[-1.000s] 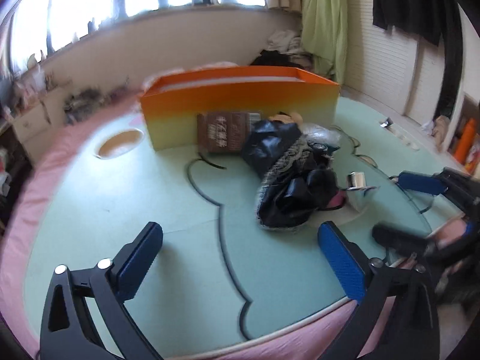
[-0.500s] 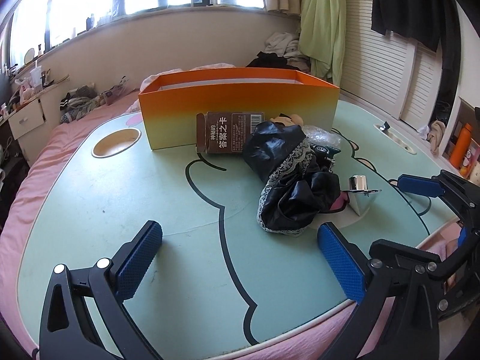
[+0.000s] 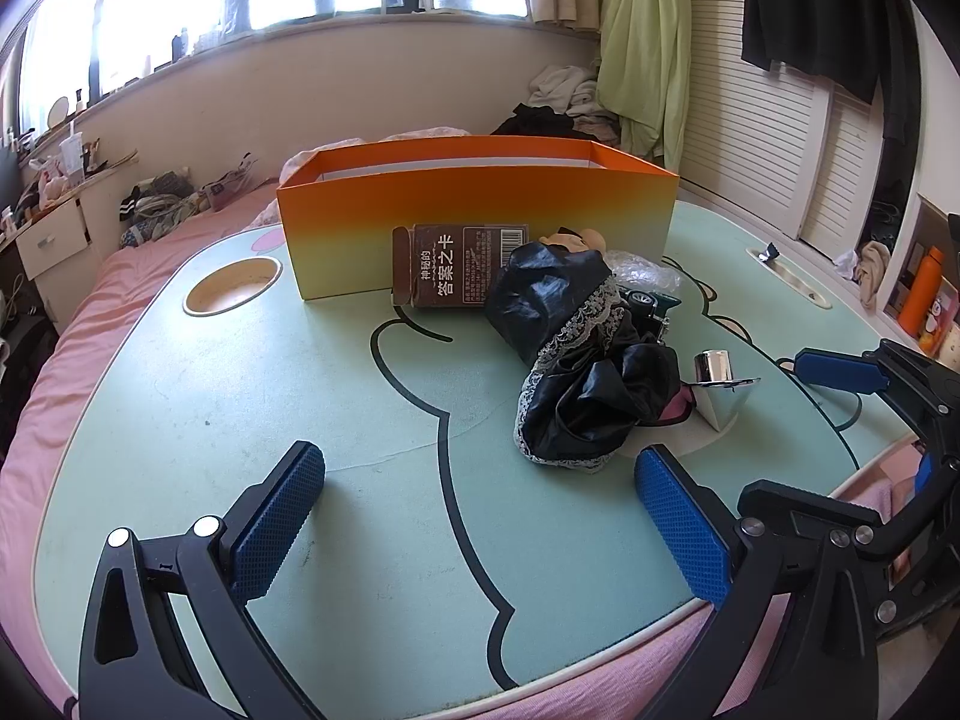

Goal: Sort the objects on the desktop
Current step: 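Grasp the silver metal knob with the right gripper while the left gripper grasps the black lace bag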

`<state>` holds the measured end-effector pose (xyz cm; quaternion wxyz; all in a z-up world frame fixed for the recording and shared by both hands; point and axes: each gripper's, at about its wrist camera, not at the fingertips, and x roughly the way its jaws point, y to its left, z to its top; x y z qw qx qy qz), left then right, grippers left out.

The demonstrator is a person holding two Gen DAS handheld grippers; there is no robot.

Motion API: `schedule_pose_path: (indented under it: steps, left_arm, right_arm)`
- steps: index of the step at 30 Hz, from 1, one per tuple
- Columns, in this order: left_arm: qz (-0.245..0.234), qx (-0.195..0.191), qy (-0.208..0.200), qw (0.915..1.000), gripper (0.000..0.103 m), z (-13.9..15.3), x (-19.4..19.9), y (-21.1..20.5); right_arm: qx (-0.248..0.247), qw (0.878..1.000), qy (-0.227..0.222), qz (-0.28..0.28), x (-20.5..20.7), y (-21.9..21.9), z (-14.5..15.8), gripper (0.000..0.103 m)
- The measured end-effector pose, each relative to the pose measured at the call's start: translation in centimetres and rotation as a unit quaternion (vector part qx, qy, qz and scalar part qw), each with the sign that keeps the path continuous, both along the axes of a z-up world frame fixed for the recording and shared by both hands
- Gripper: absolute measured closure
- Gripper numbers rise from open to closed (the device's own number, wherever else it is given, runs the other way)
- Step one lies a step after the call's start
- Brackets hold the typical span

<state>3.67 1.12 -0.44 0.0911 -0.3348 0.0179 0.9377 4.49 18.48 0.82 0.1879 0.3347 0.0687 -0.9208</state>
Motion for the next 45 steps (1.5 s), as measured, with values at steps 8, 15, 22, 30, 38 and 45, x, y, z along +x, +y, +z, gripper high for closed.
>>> schedule_pose_path:
  steps: [8, 15, 22, 30, 38, 45]
  left_arm:
    - [0.000, 0.000, 0.000, 1.0000, 0.000, 0.0, 0.0, 0.0]
    - [0.000, 0.000, 0.000, 1.0000, 0.000, 0.0, 0.0, 0.0]
    - [0.000, 0.000, 0.000, 1.0000, 0.000, 0.0, 0.0, 0.0]
    - [0.002, 0.000, 0.002, 1.0000, 0.000, 0.1, 0.1, -0.1]
    - [0.008, 0.000, 0.030, 0.9995, 0.002, 1.2, 1.6, -0.1]
    - [-0.009, 0.045, 0.018, 0.9988, 0.011, 4.2, -1.7, 1.0]
  right_arm:
    - [-0.002, 1.000, 0.002, 0.001, 0.2, -0.1, 0.0, 0.001]
    - [-0.066, 0.998, -0.006, 0.002, -0.4, 0.9, 1.0, 0.027]
    - [-0.075, 0.997, -0.018, 0.005, -2.5, -0.7, 1.5, 0.061]
    - [-0.159, 0.987, 0.008, -0.006, -1.0, 2.1, 1.8, 0.073]
    - [-0.146, 0.989, 0.019, -0.033, -0.4, 2.1, 2.1, 0.073]
    - [-0.117, 0.991, 0.041, -0.044, 0.1, 1.8, 2.2, 0.072]
